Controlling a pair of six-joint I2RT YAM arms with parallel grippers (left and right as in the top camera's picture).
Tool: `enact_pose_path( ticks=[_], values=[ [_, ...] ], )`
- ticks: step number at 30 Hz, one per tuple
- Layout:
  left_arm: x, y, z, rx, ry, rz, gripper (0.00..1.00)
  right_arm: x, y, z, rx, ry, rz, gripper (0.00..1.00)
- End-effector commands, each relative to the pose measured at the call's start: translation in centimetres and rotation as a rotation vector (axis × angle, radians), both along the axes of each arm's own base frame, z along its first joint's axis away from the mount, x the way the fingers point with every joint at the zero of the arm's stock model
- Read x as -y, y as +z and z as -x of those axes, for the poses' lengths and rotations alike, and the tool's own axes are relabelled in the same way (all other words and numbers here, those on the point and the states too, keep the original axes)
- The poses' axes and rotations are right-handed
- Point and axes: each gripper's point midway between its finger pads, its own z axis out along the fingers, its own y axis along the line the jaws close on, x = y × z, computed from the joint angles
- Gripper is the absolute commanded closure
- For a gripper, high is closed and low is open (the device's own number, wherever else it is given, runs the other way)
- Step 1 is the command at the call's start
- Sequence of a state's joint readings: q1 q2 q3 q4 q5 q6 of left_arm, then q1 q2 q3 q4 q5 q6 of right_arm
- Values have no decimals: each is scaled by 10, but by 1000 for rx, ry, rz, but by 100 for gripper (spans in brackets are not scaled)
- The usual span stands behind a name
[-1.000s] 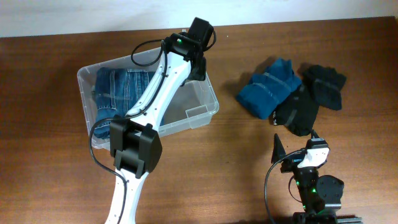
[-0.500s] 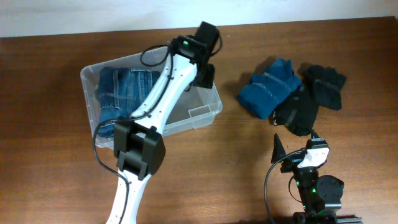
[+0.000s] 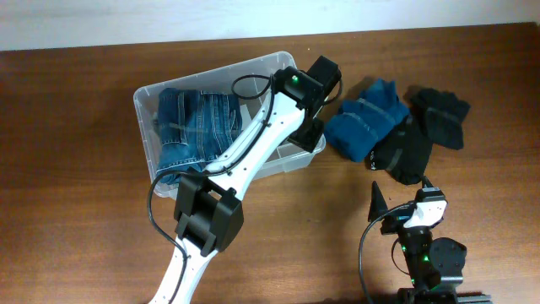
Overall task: Pack container
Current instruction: 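Push the jeans down and tuck them into the box with the left gripper, then raise the left gripper out of the box and hold it above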
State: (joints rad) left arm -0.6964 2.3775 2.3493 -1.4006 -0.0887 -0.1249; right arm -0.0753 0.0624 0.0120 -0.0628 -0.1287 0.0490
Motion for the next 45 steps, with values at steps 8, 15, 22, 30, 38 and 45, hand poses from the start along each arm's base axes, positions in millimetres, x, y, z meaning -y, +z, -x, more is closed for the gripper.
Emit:
enact_pose_path(
  ticks=[8,15,22,30,38,45],
  values=[
    [-12,0,47,-150,-64,-93,32,2,-3,0,-4,-11,0,2],
    [-5,1,56,-147,-103,-114,32,2,-3,0,-4,-11,0,2],
    [-13,4,49,-111,-96,-154,32,2,-3,0,-4,-11,0,2],
    [-14,61,5,83,-37,-56,27,2,-3,0,-4,-11,0,2],
    [-37,143,-39,300,98,121,19,2,-3,0,-4,-11,0,2],
    [-103,181,-63,378,262,168,18,2,-3,0,-4,-11,0,2]
  ],
)
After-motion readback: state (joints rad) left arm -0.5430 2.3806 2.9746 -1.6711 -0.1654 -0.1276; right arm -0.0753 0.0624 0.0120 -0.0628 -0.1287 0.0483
